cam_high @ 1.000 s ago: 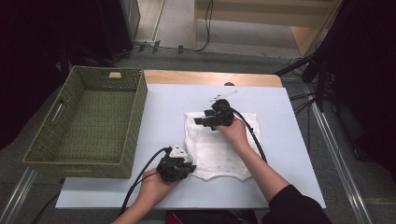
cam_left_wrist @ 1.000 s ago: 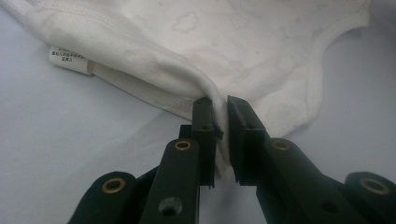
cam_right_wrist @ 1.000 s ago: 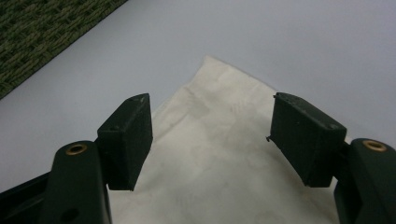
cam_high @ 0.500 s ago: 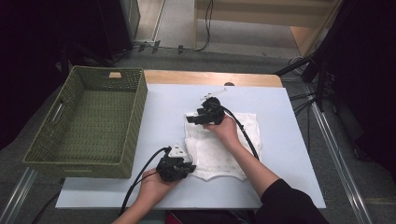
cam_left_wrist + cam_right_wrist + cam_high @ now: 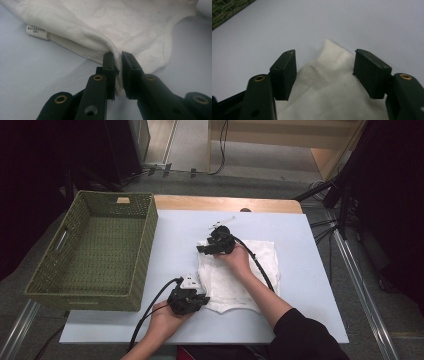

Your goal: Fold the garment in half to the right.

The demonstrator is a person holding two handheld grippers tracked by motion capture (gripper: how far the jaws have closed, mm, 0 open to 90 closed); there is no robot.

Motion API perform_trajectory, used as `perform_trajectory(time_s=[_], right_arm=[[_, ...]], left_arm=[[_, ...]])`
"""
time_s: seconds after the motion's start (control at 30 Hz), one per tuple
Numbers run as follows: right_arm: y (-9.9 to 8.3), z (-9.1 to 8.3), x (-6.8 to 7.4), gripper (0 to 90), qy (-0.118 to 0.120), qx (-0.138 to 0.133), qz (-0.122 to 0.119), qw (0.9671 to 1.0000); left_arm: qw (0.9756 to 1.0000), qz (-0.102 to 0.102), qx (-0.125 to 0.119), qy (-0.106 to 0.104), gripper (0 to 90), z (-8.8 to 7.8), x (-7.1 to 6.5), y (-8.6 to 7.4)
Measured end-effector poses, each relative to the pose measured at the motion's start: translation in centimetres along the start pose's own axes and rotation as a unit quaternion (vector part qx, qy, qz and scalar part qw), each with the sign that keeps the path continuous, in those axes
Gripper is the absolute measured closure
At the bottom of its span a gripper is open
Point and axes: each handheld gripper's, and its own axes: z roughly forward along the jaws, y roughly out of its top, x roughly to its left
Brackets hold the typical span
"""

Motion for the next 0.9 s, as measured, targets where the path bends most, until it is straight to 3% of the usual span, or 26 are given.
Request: perform_trajectory(time_s=[0.3, 0.5, 0.57, 0.63, 0.73, 0.9], right_arm=[[-0.3, 0.5, 1.4, 49.0, -0.058, -0.006, -0.056, 0.9967], [-0.5, 0.5, 1.5, 60.4, -0.075, -0.012, -0.051, 0.9958], [-0.5, 0.5, 1.5, 66.8, -0.073, -0.013, -0.048, 0.996], [-0.5, 0.5, 1.6, 79.2, -0.066, -0.013, -0.055, 0.9962], [-0.4, 0.5, 1.7, 84.0, -0.072, -0.012, -0.059, 0.9956], [-0.1, 0.2, 0.5, 85.4, -0.035, -0.003, -0.012, 0.9993]], left_arm=[[1.0, -0.004, -0.001, 0.0, 81.6, 0.0, 0.0, 0.0], [1.0, -0.004, -0.003, 0.001, 81.6, 0.0, 0.0, -0.1], [1.0, -0.005, -0.003, 0.0, 81.6, 0.0, 0.0, -0.1], [1.0, -0.005, -0.002, 0.001, 81.6, 0.0, 0.0, 0.0], [1.0, -0.005, -0.001, 0.002, 81.7, 0.0, 0.0, 0.0], [0.9995, -0.029, 0.0, -0.011, 83.9, 0.0, 0.4, 0.3]])
